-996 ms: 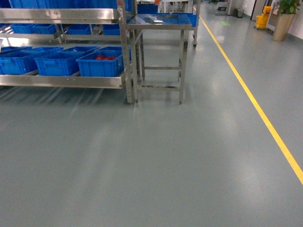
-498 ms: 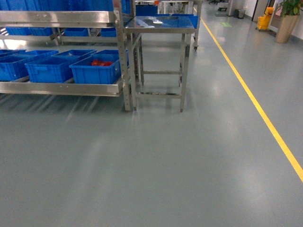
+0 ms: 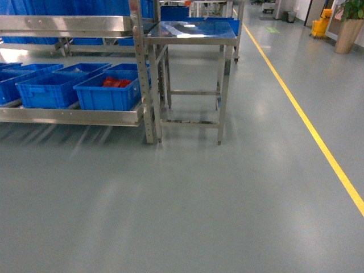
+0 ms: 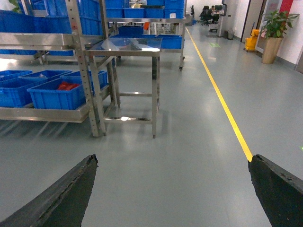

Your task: Pick blue part to blue bin on bottom shelf

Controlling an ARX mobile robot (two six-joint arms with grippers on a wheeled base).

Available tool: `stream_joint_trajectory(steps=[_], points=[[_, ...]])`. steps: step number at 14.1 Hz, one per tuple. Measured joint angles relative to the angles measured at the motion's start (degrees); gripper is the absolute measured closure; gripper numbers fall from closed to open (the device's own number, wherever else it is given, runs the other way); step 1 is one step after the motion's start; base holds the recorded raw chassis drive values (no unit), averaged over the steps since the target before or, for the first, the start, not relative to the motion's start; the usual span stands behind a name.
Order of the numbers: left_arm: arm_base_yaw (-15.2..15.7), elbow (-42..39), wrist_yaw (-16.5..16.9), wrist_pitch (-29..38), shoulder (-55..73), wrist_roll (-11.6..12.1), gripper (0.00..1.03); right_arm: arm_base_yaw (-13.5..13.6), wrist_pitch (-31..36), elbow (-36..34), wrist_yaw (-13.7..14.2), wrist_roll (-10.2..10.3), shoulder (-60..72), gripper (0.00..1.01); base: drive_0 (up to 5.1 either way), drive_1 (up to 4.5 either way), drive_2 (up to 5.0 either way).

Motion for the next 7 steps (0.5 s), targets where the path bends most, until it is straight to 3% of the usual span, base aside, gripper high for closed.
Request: stream_joint_trajectory(steps=[7], points=[[0.0, 0.0, 0.0, 0.2, 0.0, 0.0, 0.6, 0.0, -0.1, 0.0, 0.0, 0.0, 0.0, 0.03, 0.0, 3.97, -4.0]])
